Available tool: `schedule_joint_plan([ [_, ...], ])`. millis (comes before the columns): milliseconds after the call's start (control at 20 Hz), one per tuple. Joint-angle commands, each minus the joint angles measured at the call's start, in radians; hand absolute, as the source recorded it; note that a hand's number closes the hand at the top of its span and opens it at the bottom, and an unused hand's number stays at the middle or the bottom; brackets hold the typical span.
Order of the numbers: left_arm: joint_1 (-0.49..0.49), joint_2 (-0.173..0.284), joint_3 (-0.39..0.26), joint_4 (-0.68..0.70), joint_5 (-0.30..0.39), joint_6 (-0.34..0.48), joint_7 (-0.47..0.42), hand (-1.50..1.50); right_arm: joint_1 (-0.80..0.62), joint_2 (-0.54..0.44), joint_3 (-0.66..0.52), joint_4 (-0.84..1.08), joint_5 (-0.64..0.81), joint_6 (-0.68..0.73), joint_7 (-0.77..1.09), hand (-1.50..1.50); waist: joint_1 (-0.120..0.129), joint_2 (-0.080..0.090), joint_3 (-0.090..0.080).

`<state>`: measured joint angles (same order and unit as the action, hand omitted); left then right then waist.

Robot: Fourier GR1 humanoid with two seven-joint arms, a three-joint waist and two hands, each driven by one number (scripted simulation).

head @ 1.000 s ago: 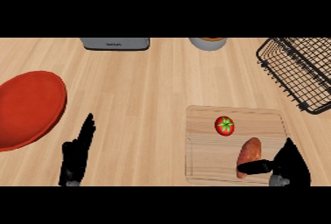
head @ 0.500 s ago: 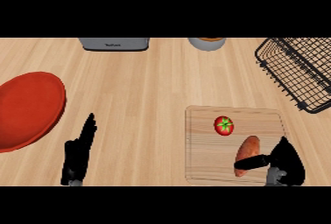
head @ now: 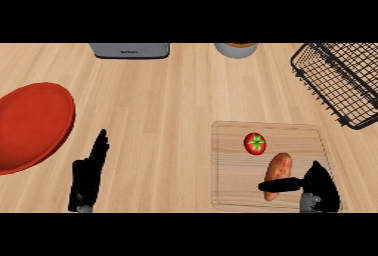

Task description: Pick the sweet potato from the cutting board and place it in the tiered basket

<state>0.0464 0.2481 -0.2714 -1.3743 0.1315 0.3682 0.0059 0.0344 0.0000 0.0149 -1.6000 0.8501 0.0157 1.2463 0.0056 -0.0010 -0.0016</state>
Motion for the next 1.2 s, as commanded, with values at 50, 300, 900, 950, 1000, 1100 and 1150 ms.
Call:
schedule_joint_plan([
  [50, 0.014, 0.007, -0.008, -0.062, -0.016, 0.011, 0.033, 0.00, -0.016, 0.000, 0.060, 0.042, -0.012, -0.090, 0.241, 1.50, 0.004, 0.001, 0.001],
  [300, -0.008, -0.005, 0.030, 0.002, 0.006, -0.017, 0.006, 0.00, -0.028, -0.001, 0.093, 0.032, 0.025, -0.093, 0.241, 1.50, -0.004, 0.001, 0.001],
  [900, 0.054, -0.026, 0.023, -0.024, -0.019, -0.023, -0.009, 0.00, -0.095, -0.283, -0.125, 0.187, 0.005, 0.075, -0.276, 1.50, 0.000, 0.002, 0.002],
  [950, 0.020, -0.018, 0.017, -0.022, -0.027, -0.035, 0.006, 0.00, -0.082, -0.337, -0.150, 0.222, -0.023, 0.085, -0.366, 1.50, -0.004, 0.003, 0.003],
  [1000, -0.007, -0.041, 0.028, 0.016, -0.029, -0.013, 0.005, 0.00, -0.074, -0.392, -0.150, 0.243, -0.026, 0.097, -0.448, 1.50, -0.009, 0.004, 0.003],
  [1100, 0.024, -0.028, 0.030, -0.013, -0.031, -0.030, -0.005, 0.00, -0.110, -0.423, -0.211, 0.228, -0.057, 0.079, -0.478, 1.50, -0.004, 0.001, 0.002],
  [1150, 0.036, -0.035, 0.045, 0.004, -0.029, -0.035, -0.030, 0.00, -0.065, -0.411, -0.219, 0.224, -0.050, 0.040, -0.503, 1.50, -0.006, 0.001, 0.002],
])
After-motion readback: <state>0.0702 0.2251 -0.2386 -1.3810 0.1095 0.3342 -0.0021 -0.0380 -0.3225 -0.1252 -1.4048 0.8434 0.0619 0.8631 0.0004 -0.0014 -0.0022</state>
